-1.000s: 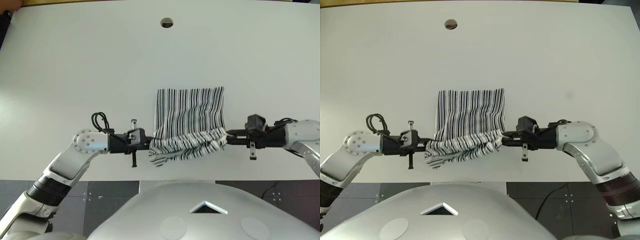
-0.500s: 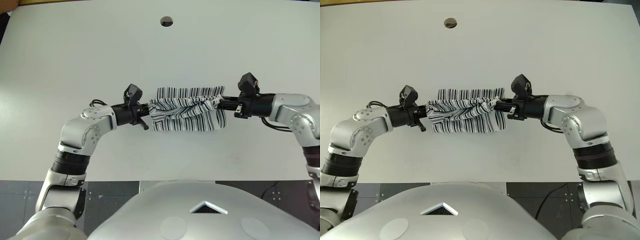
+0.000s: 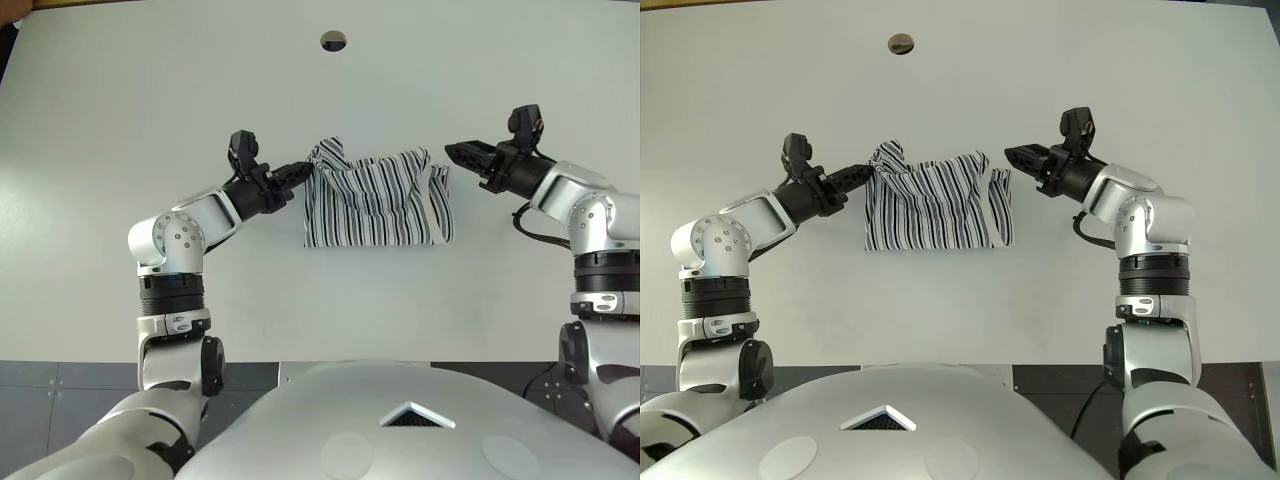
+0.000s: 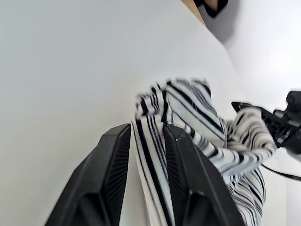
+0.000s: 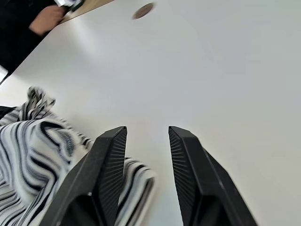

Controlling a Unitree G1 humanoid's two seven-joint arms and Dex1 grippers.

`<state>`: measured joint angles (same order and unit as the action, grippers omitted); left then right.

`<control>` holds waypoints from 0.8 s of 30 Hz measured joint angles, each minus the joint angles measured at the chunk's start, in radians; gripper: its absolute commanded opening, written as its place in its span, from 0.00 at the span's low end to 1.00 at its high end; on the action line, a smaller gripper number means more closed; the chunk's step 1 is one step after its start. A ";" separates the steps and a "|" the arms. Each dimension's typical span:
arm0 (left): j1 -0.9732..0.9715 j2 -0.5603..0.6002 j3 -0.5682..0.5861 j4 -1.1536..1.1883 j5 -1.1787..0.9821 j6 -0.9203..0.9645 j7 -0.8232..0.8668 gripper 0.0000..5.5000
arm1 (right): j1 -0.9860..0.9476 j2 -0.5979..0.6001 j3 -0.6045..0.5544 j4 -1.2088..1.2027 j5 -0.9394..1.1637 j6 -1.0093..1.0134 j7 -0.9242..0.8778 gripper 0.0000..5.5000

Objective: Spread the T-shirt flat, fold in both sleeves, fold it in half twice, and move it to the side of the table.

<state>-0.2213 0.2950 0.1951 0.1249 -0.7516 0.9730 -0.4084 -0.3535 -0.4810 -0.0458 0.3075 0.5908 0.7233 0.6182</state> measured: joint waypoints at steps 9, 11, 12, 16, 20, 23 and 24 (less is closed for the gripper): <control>0.093 -0.011 0.008 -0.113 0.168 -0.439 -0.099 0.12 | 0.179 0.033 0.027 -0.318 -0.196 -0.438 0.031 0.05; 0.176 -0.013 -0.045 -0.170 0.291 -0.649 -0.116 0.06 | 0.253 0.076 0.125 -0.419 -0.343 -0.646 -0.007 0.02; 0.229 -0.015 -0.083 -0.202 0.347 -0.738 -0.124 0.03 | 0.279 0.093 0.184 -0.432 -0.439 -0.745 -0.041 0.02; 0.357 -0.037 -0.225 -0.298 0.519 -0.983 -0.136 0.03 | 0.333 0.173 0.354 -0.392 -0.666 -0.919 -0.140 0.02; 0.372 -0.066 -0.212 -0.263 0.579 -1.121 -0.062 0.03 | 0.336 0.239 0.483 -0.329 -0.774 -0.960 -0.173 0.02; 0.382 -0.082 -0.196 -0.226 0.579 -1.145 -0.040 0.03 | 0.312 0.274 0.542 -0.222 -0.834 -0.963 -0.180 0.02; 0.382 -0.088 -0.195 -0.218 0.579 -1.151 -0.036 0.03 | 0.290 0.285 0.549 -0.174 -0.852 -0.955 -0.192 0.02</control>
<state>0.1606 0.2066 0.0002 -0.0928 -0.1727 -0.1777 -0.4446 -0.0631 -0.1960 0.5031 0.1330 -0.2611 -0.2322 0.4257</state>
